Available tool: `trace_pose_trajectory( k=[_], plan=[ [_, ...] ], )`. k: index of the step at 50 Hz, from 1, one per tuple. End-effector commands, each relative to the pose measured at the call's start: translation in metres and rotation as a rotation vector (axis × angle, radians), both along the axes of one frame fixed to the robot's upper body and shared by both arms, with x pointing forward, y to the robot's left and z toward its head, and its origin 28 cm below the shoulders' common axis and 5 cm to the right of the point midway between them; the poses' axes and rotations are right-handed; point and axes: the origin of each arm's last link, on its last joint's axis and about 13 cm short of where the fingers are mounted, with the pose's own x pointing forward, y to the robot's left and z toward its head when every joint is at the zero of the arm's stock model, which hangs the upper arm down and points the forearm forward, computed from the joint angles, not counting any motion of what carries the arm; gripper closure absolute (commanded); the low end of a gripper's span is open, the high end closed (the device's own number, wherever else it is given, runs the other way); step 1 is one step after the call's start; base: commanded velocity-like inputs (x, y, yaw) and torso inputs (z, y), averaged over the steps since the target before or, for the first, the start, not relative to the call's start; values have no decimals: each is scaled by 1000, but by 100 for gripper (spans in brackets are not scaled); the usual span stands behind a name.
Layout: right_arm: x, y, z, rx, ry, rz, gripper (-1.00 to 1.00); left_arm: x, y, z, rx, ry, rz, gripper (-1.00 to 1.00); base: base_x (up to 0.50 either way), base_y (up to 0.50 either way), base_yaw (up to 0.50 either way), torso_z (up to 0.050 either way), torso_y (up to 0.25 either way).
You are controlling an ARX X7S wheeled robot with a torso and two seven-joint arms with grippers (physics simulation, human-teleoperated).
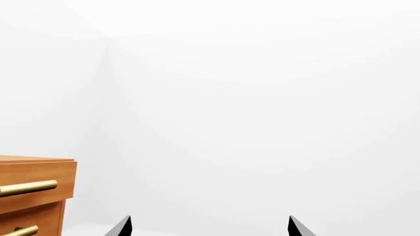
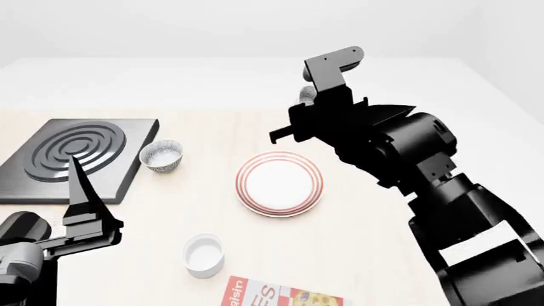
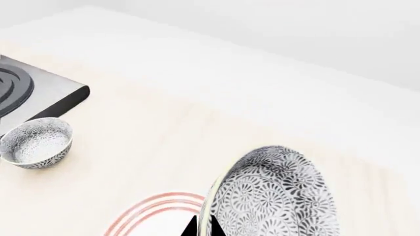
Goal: Pick the akita bowl next to the cookies box and place it on the plate.
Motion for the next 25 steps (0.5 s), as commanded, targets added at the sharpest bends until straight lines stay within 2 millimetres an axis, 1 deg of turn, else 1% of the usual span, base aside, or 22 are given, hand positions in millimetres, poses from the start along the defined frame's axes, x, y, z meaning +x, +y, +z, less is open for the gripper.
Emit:
trace_pose_trajectory(
  k=[1, 5, 7, 8, 15, 19, 20, 25],
  plan=[
    [31, 23, -8, -143, -25, 23, 100, 0, 0, 1, 1, -1, -2, -100, 0, 0, 0, 0, 0],
    [30, 26, -14, -198, -34, 9, 100, 0, 0, 1, 0, -2, 0, -100, 0, 0, 0, 0, 0],
    [30, 27, -17, -196, -34, 6, 100, 0, 0, 1, 0, -2, 1, -100, 0, 0, 0, 0, 0],
    [31, 27, -18, -218, -69, -12, 100, 0, 0, 1, 0, -2, 1, -100, 0, 0, 0, 0, 0],
    [28, 29, -33, -280, -59, 1, 100, 0, 0, 1, -1, -1, 2, -100, 0, 0, 0, 0, 1],
    [25, 29, -46, -377, -72, 11, 100, 0, 1, 1, -2, -3, 4, -100, 0, 0, 0, 0, 0],
    [24, 29, -49, -370, -63, 14, 100, 0, 1, 1, -2, -3, 5, -100, 0, 0, 0, 0, 0],
    [22, 31, -55, -417, -81, 40, 100, 1, 0, 1, -1, -2, 3, -100, 0, 0, 0, 0, 0]
  ],
)
